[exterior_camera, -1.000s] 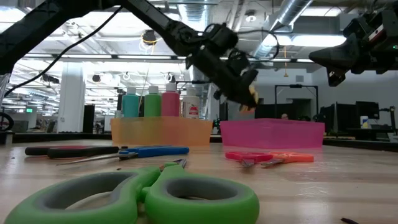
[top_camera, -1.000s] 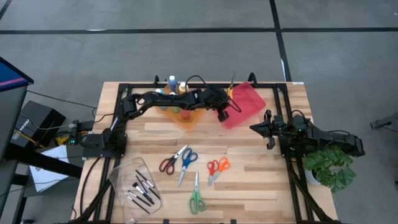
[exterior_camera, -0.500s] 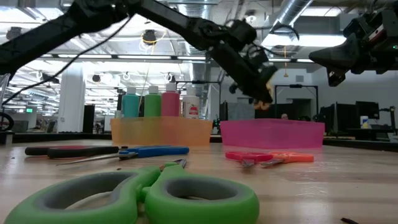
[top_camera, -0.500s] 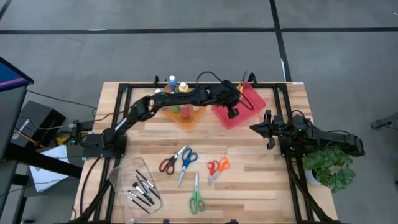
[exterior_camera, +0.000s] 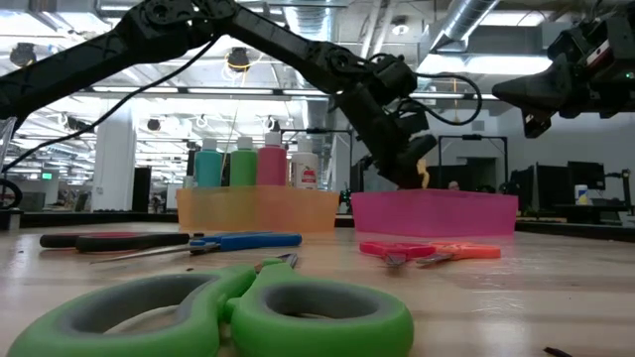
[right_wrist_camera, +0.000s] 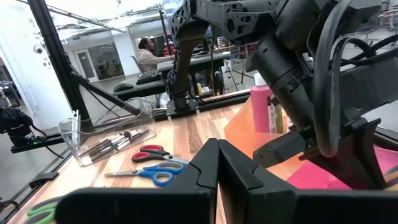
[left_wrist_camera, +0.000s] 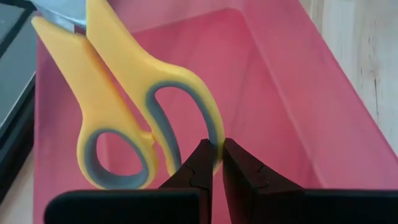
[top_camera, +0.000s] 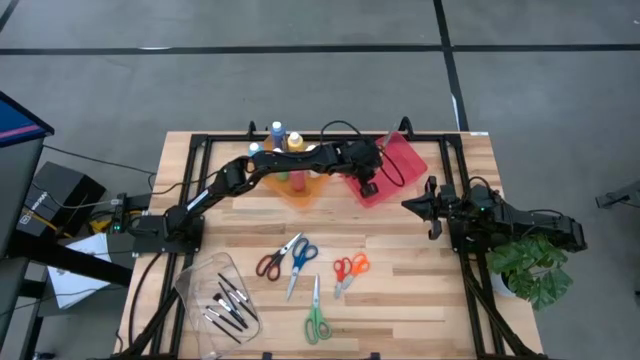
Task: Pick & Place Paint Supplies
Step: Put the yellow scissors into the pink bin
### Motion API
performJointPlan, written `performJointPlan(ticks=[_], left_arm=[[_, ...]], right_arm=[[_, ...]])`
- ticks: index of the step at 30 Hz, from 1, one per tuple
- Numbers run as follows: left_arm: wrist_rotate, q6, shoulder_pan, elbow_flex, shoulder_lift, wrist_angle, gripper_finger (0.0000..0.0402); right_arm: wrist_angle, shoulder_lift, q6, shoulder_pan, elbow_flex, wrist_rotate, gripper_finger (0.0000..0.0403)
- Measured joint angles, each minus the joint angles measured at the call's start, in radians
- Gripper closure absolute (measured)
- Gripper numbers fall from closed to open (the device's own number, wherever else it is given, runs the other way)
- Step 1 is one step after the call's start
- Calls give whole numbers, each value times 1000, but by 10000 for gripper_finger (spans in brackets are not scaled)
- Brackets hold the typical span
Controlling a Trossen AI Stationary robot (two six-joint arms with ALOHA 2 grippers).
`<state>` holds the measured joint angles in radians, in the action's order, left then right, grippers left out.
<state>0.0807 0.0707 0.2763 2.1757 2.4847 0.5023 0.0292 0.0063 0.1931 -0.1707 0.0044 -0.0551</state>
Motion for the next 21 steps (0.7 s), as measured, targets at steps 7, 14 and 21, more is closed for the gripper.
performJointPlan(ticks=[7, 14, 21], left_arm=[[-26, -7, -4, 0, 0, 65, 390], [-30, -3, -4, -7, 0, 63, 390], [-53, 1, -3, -84, 5, 13, 389]], right_arm=[[0, 0, 0, 0, 0, 0, 403], [0, 0, 0, 0, 0, 0, 403], [0, 0, 0, 0, 0, 0, 403]])
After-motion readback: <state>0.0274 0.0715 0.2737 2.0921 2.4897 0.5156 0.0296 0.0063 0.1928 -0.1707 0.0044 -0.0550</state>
